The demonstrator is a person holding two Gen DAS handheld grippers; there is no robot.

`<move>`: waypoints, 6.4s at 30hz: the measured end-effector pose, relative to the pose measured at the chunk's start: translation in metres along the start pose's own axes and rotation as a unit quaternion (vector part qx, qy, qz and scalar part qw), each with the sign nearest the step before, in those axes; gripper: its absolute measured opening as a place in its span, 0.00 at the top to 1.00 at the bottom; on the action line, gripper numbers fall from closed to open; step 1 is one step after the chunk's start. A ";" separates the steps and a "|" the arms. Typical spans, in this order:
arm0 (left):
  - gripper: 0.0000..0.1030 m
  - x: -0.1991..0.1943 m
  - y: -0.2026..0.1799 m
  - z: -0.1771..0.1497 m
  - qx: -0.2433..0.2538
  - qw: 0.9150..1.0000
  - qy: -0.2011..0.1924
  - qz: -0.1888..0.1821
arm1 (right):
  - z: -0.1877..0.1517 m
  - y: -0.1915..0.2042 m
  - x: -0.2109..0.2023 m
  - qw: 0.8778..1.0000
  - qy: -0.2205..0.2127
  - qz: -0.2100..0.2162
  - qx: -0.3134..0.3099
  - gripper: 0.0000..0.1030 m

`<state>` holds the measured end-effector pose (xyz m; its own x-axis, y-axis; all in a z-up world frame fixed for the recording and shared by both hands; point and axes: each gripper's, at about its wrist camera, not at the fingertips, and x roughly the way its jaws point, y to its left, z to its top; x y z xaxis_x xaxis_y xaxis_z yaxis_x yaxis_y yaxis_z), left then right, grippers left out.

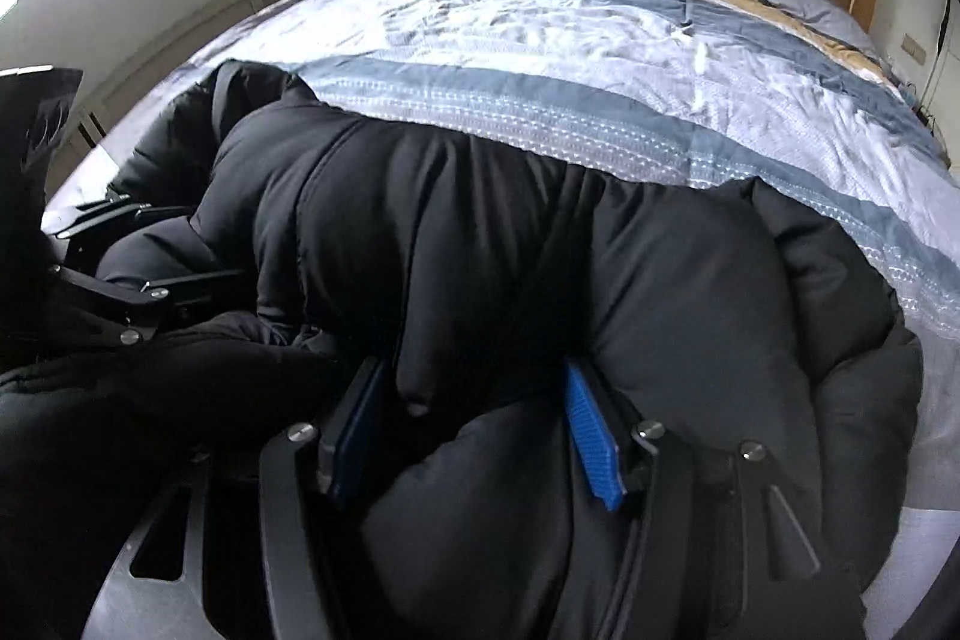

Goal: Fold large clothes

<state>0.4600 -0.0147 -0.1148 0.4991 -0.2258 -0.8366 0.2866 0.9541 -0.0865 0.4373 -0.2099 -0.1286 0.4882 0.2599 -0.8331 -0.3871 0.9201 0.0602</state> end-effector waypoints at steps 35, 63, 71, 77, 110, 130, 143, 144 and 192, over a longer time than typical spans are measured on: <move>0.20 -0.106 -0.046 -0.089 0.006 0.996 -0.063 0.055 | -0.104 0.024 -0.103 0.997 -0.026 -0.003 0.067 0.44; 0.07 -0.292 -0.105 -0.186 0.045 0.977 -0.199 0.054 | -0.231 0.043 -0.298 0.978 -0.141 -0.039 0.152 0.44; 0.02 -0.324 -0.103 -0.215 0.039 0.973 -0.219 0.068 | -0.275 0.037 -0.341 0.969 -0.160 -0.066 0.178 0.38; 0.01 -0.344 -0.096 -0.236 0.032 0.969 -0.230 0.081 | -0.303 0.036 -0.364 0.963 -0.167 -0.084 0.193 0.33; 0.01 -0.331 0.016 -0.315 -0.087 0.970 -0.161 0.157 | -0.371 -0.002 -0.352 0.947 -0.127 -0.089 0.280 0.27; 0.00 -0.289 0.069 -0.337 -0.145 0.973 -0.085 0.158 | -0.383 -0.013 -0.304 0.954 -0.068 -0.105 0.271 0.27; 0.01 -0.262 0.125 -0.362 -0.234 0.969 -0.040 0.062 | -0.403 -0.027 -0.279 0.948 -0.050 -0.041 0.311 0.26; 0.01 -0.261 0.128 -0.364 -0.241 0.968 -0.039 0.057 | -0.407 -0.030 -0.276 0.946 -0.048 -0.031 0.319 0.26; 0.89 -0.305 0.110 -0.325 -0.296 0.922 -0.088 -0.232 | -0.377 -0.017 -0.299 0.899 -0.190 0.238 0.314 0.87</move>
<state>0.0737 0.2233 -0.0449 0.5748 -0.6162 -0.5384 0.0333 0.6750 -0.7371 0.0037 -0.4139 -0.0879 0.6629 0.6400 -0.3886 -0.1631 0.6300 0.7593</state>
